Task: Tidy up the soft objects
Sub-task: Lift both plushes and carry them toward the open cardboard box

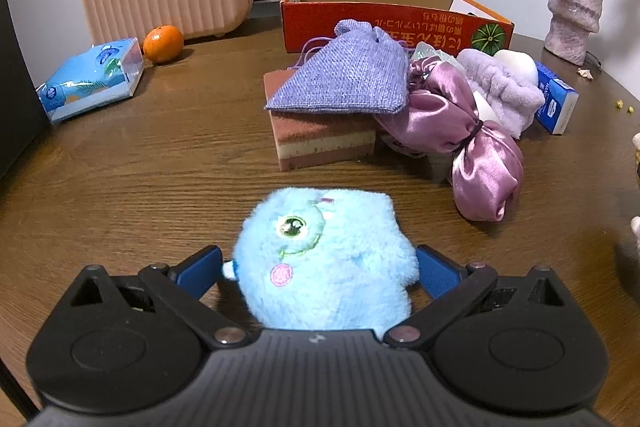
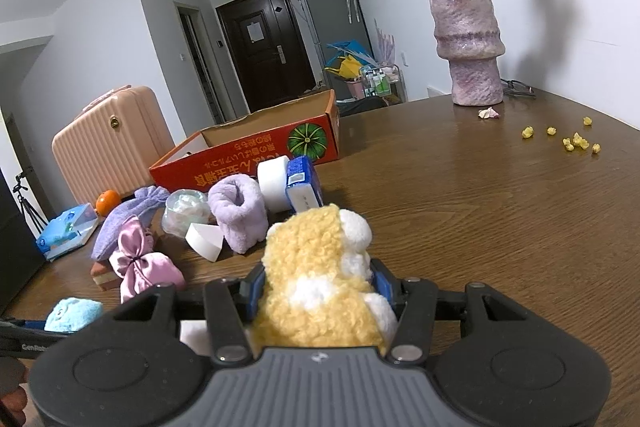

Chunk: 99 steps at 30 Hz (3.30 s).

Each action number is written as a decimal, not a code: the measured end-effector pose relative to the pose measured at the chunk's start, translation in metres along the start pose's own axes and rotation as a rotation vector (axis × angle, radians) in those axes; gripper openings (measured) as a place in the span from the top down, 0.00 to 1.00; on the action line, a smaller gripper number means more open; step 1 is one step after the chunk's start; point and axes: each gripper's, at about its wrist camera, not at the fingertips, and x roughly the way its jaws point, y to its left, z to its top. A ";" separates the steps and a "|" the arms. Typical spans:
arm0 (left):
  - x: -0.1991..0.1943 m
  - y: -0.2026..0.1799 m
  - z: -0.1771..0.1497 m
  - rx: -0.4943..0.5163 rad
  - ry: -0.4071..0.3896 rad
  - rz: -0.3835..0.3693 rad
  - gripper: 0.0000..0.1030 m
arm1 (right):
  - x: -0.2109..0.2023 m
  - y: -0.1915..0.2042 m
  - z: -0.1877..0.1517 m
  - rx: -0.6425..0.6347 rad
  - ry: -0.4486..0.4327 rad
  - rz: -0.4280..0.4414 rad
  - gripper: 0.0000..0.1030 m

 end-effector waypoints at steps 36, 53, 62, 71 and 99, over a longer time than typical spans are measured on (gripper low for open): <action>-0.061 0.006 0.005 -0.010 -0.221 -0.043 0.26 | -0.015 0.014 0.013 -0.035 -0.075 0.033 0.51; -0.088 -0.002 0.045 -0.005 -0.377 -0.077 0.26 | -0.008 0.049 0.046 -0.075 -0.137 0.082 0.51; -0.083 -0.007 0.071 -0.016 -0.419 -0.095 0.26 | 0.010 0.069 0.066 -0.084 -0.168 0.100 0.51; -0.074 -0.006 0.100 -0.025 -0.460 -0.085 0.26 | 0.033 0.085 0.087 -0.083 -0.196 0.102 0.51; -0.007 -0.016 0.211 -0.059 -0.473 -0.028 0.26 | 0.136 0.098 0.169 -0.041 -0.270 0.027 0.51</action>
